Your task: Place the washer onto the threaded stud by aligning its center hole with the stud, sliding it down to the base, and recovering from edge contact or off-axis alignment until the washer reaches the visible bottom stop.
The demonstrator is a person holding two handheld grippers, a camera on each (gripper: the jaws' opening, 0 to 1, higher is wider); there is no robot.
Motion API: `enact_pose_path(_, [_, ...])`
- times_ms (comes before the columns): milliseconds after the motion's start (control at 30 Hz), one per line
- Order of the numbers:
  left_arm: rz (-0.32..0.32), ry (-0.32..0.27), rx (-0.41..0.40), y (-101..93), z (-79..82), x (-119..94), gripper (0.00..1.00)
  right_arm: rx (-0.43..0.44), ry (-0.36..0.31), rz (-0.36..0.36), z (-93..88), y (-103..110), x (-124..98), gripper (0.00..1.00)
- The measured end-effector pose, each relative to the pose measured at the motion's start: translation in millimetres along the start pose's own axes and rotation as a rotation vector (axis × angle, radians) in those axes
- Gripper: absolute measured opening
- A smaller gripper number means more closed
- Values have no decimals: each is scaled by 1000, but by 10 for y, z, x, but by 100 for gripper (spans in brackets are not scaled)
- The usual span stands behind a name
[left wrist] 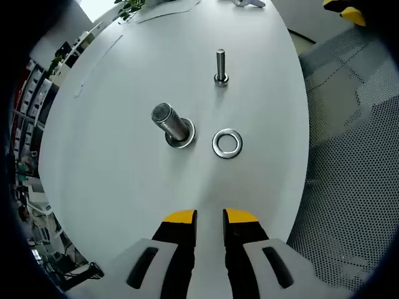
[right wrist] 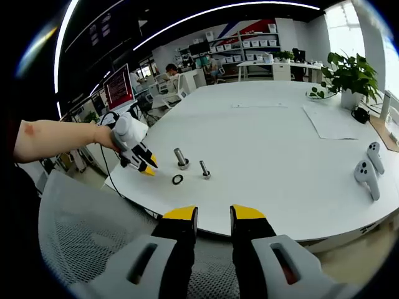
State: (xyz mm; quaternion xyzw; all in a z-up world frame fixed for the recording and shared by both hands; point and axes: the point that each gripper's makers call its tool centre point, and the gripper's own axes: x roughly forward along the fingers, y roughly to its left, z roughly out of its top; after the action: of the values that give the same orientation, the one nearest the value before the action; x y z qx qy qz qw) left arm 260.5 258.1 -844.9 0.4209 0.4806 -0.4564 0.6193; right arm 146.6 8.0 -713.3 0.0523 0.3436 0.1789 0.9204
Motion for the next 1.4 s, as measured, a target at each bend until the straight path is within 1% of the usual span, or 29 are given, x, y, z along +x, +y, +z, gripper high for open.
enact_pose_path(67, [-4,0,12,-30,23,9,14,-3,4,3,-7,7,1,24])
enact_pose_path(167, [-28,-23,57,-117,119,18,14,0,3,4,-8,8,-1,24])
enact_pose_path(267, [-38,-35,51,-164,199,40,14,-2,5,4,-6,10,2,24])
enact_pose_path(433, [-43,-48,50,-175,295,93,14,-5,8,7,-9,15,4,24])
enact_pose_path(533, [-54,-59,112,-217,357,135,14,-7,10,7,-8,13,8,24])
enact_pose_path(633, [-58,-50,110,-227,382,182,14,-8,11,7,-10,14,8,24])
enact_pose_path(867, [-79,-51,89,-248,445,231,17,-11,14,8,-12,16,11,24])
enact_pose_path(933, [-84,-52,84,-248,451,249,19,-10,14,7,-12,15,11,24])
enact_pose_path(1033, [-106,-68,61,-291,484,267,26,-12,14,6,-10,12,11,23])
enact_pose_path(1133, [-85,-75,75,-252,513,283,28,-13,15,7,-12,12,12,23])
enact_pose_path(1400, [-90,-80,59,-212,568,288,31,-12,14,7,-10,13,10,23])
